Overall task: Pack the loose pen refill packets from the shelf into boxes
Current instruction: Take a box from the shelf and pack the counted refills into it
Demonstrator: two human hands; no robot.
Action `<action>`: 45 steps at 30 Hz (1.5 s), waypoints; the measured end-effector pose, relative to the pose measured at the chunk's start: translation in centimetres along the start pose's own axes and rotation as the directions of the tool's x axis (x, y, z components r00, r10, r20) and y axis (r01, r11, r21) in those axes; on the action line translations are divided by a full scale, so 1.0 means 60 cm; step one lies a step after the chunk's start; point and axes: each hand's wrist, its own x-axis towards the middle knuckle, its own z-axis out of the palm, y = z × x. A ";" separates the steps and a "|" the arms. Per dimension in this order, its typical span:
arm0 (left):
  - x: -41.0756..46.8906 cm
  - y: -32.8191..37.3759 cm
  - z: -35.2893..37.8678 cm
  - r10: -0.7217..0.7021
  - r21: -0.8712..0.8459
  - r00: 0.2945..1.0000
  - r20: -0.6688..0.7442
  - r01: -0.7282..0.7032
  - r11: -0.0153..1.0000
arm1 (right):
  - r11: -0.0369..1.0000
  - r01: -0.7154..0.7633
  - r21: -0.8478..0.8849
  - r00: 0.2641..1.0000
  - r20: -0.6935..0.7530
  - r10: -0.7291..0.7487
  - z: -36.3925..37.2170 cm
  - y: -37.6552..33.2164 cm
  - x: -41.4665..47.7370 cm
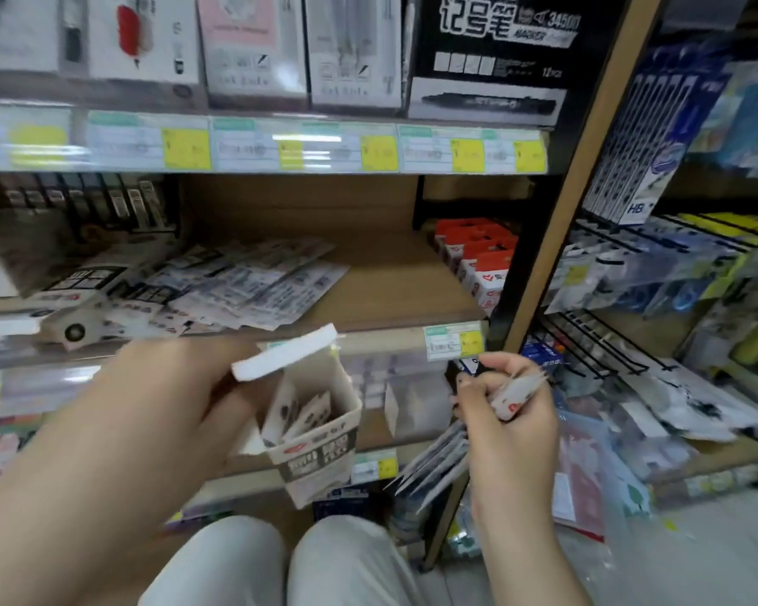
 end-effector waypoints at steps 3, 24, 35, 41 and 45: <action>-0.021 -0.004 0.023 0.034 -0.070 0.989 0.142 -0.024 0.997 | 0.999 -0.015 0.052 0.998 0.061 0.011 0.009 -0.013 -0.008; -0.057 -0.015 0.103 0.074 -0.526 0.988 0.132 0.007 0.850 | 0.973 -0.057 -0.222 0.809 0.561 0.175 0.035 -0.038 -0.027; -0.090 -0.005 0.106 0.094 -0.382 0.994 0.053 -0.067 0.922 | 0.971 -0.056 -0.233 0.848 0.503 0.169 0.051 -0.023 -0.023; -0.102 0.010 0.088 0.146 -0.315 0.943 0.298 -0.047 0.948 | 0.968 -0.059 -0.245 0.868 0.466 0.171 0.053 -0.018 -0.020; -0.111 0.017 0.087 0.151 -0.259 0.942 0.299 -0.072 0.963 | 0.964 -0.086 -0.253 0.875 0.444 0.195 0.053 -0.016 -0.020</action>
